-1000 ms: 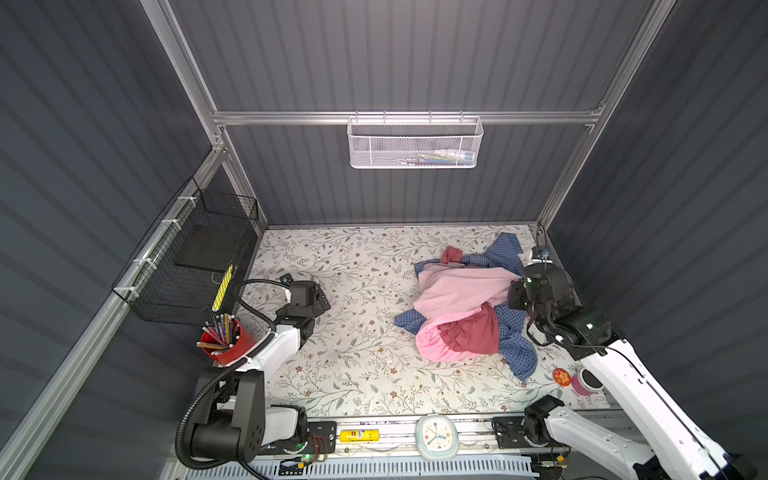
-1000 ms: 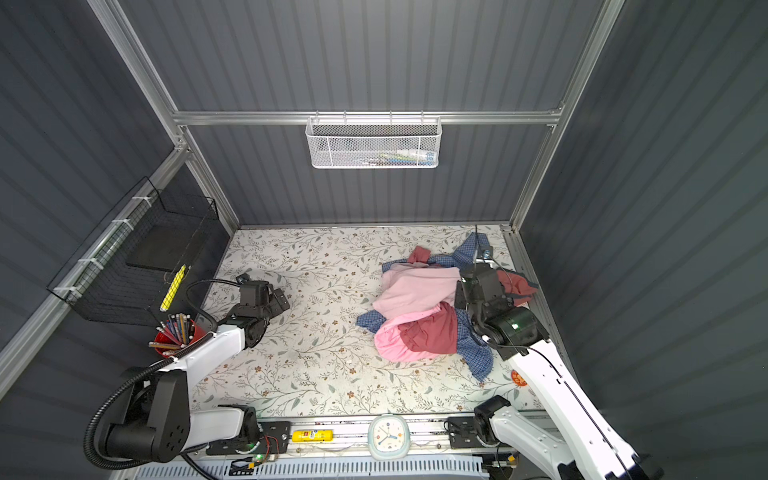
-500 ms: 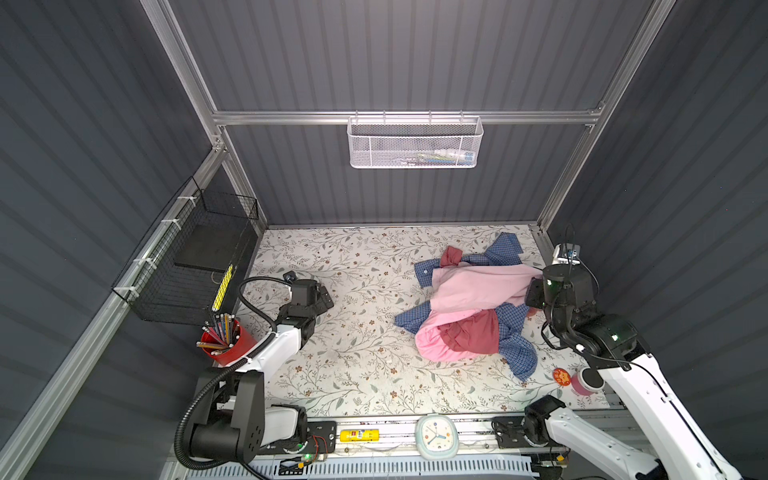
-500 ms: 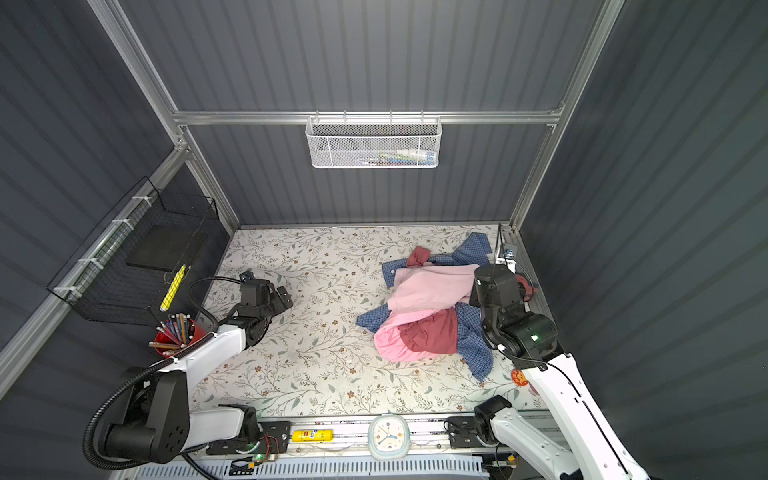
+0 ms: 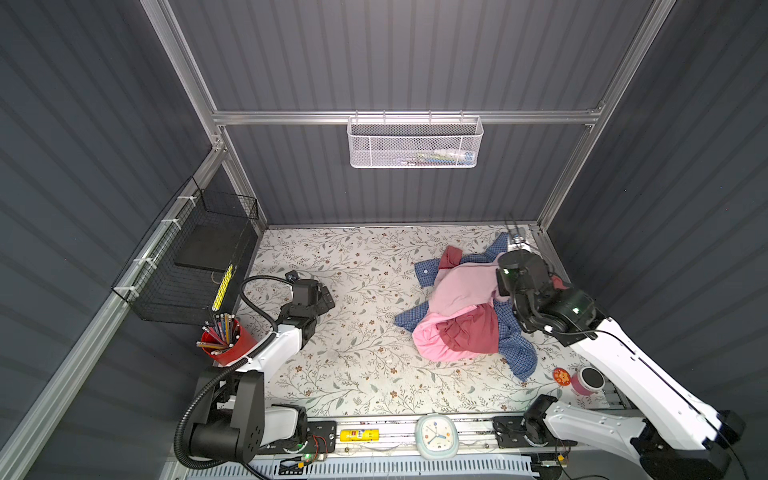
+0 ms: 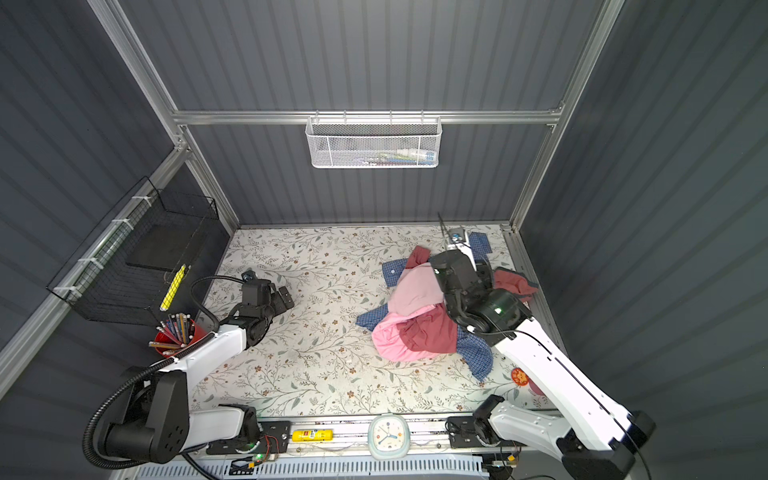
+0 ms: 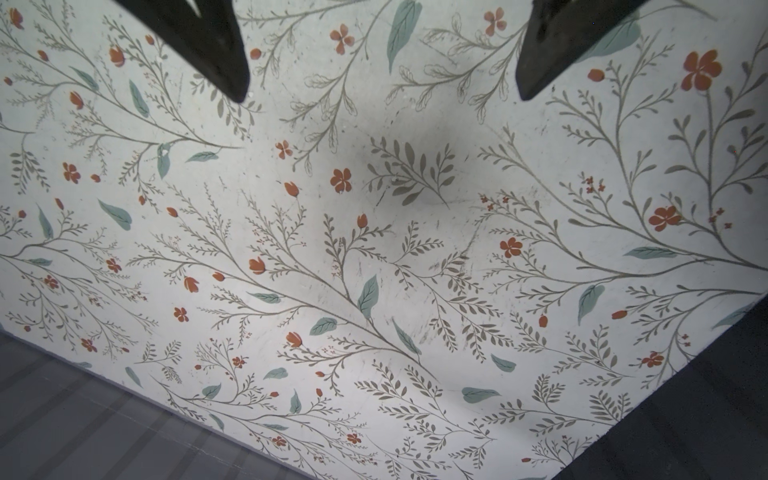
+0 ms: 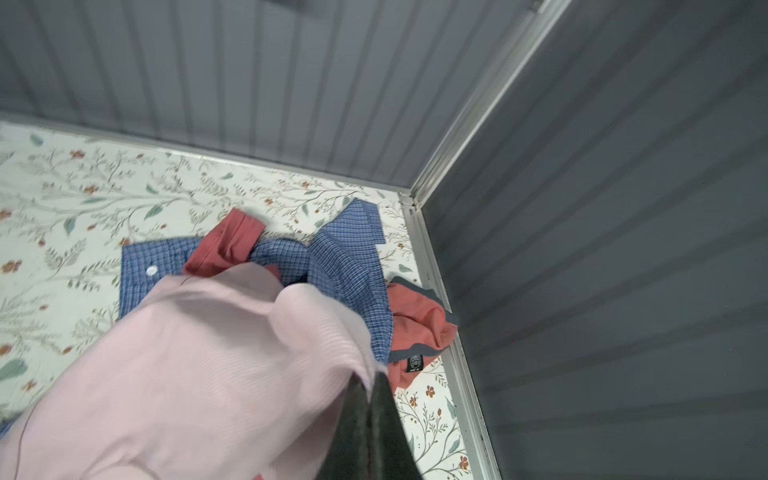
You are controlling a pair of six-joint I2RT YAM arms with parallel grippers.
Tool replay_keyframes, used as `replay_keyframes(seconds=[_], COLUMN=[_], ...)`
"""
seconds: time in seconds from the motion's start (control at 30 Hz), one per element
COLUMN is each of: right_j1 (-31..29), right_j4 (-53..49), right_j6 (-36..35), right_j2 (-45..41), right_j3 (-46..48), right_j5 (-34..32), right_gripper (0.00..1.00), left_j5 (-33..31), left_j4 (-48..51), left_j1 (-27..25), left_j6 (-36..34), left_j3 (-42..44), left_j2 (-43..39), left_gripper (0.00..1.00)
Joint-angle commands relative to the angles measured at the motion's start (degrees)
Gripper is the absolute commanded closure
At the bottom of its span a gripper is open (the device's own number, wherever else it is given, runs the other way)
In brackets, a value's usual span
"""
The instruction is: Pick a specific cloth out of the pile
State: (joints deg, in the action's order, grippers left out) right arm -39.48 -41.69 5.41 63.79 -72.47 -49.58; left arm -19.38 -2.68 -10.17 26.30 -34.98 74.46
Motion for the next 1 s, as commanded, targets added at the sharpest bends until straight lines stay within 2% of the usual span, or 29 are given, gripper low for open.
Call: replay_keyframes(seconds=[0.0,0.23,0.47,0.63,0.83,0.97], right_j1=[-2.0,-4.5,-5.4,-5.4,-5.2,-4.8], right_j4=[2.0,3.3,8.2,6.0,8.7,5.2], right_j6=[-5.5,-8.9,-8.2,-7.2,-5.9,-6.0], right_j2=[4.3,13.5,22.9,31.2,36.3,41.8], right_j3=[-1.6,-3.9,-8.2,-14.2,-13.7,-15.2], right_j5=[4.6,13.5,25.0,27.7,37.4,38.0], right_gripper=[1.00,1.00,1.00,1.00,1.00,1.00], left_j5=[1.1,1.6,3.7,9.6,10.6,10.5], left_j4=[-0.8,-1.1,-2.0,-4.4,-5.8,-5.3], left_j1=[-0.4,-0.6,-1.0,-2.4,-4.0,-4.1], left_j6=[-1.3,-1.3,-0.9,-2.7,-4.0,-4.2], left_j3=[-0.9,-0.9,-1.2,-1.3,-1.2,-1.5], left_j2=[0.1,0.7,2.2,2.3,1.8,1.3], left_gripper=[0.00,0.00,0.00,0.00,0.00,0.00])
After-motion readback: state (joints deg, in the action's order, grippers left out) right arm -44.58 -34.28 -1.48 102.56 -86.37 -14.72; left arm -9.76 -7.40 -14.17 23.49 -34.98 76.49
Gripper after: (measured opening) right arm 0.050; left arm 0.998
